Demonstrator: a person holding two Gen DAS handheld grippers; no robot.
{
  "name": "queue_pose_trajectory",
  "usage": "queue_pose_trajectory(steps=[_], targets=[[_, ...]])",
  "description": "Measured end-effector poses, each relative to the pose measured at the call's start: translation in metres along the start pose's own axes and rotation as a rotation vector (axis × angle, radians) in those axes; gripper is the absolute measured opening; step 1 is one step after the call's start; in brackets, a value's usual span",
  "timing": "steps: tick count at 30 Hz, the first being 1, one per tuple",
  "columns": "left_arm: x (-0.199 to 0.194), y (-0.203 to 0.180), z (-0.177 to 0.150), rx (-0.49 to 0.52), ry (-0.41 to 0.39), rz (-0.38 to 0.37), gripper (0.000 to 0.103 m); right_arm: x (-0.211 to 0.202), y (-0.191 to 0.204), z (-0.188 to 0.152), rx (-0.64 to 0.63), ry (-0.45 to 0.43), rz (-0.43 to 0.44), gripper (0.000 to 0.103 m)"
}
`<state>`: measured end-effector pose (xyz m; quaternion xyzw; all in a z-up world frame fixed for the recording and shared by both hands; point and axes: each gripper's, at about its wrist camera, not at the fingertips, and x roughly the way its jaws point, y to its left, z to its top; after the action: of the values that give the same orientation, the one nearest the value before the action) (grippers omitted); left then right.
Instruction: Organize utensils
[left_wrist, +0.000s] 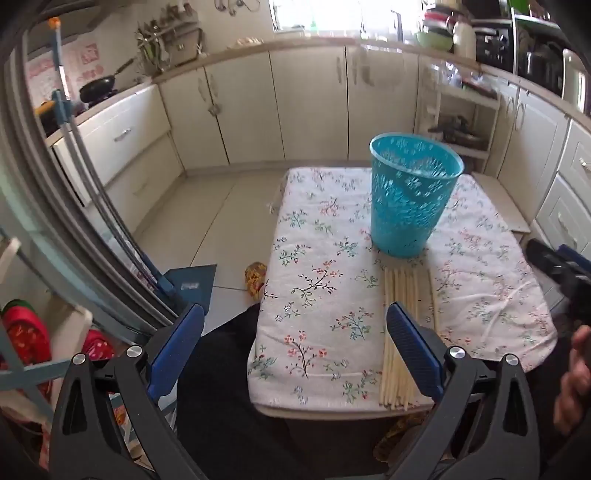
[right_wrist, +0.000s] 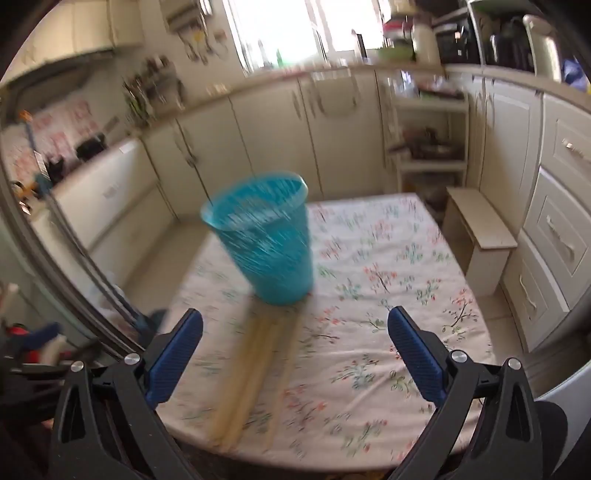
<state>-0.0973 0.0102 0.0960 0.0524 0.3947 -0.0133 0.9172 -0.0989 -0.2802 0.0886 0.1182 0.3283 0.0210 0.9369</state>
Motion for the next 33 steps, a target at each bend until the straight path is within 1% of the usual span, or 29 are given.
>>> queue_pose_trajectory(steps=[1, 3, 5, 7, 11, 15, 16, 20, 25, 33], targets=[[-0.008, 0.001, 0.0, -0.004, -0.008, -0.001, 0.095, -0.021, 0.005, -0.002, 0.009, -0.028, 0.019, 0.096], [-0.026, 0.004, -0.006, -0.013, -0.033, -0.001, 0.095, -0.048, 0.015, -0.009, 0.029, -0.053, 0.06, 0.096], [-0.043, 0.009, -0.013, -0.025, -0.056, -0.005, 0.095, -0.067, 0.032, -0.019, 0.035, -0.062, 0.08, 0.096], [-0.06, 0.017, -0.022, -0.045, -0.071, -0.013, 0.095, -0.088, 0.046, -0.036, 0.03, -0.08, 0.093, 0.096], [-0.085, 0.026, -0.039, -0.058, -0.096, -0.003, 0.095, -0.12, 0.072, -0.07, -0.034, -0.106, 0.144, 0.096], [-0.105, 0.035, -0.053, -0.071, -0.12, -0.002, 0.095, -0.145, 0.085, -0.079, -0.081, -0.179, 0.16, 0.096], [-0.109, 0.037, -0.055, -0.076, -0.126, -0.001, 0.095, -0.149, 0.087, -0.081, -0.086, -0.195, 0.164, 0.096], [-0.12, 0.044, -0.062, -0.098, -0.145, -0.002, 0.095, -0.156, 0.09, -0.088, -0.095, -0.202, 0.168, 0.096], [-0.13, 0.046, -0.066, -0.1, -0.163, -0.008, 0.095, -0.167, 0.095, -0.094, -0.092, -0.232, 0.163, 0.096], [-0.138, 0.045, -0.069, -0.108, -0.176, -0.011, 0.095, -0.171, 0.102, -0.094, -0.102, -0.227, 0.167, 0.096]])
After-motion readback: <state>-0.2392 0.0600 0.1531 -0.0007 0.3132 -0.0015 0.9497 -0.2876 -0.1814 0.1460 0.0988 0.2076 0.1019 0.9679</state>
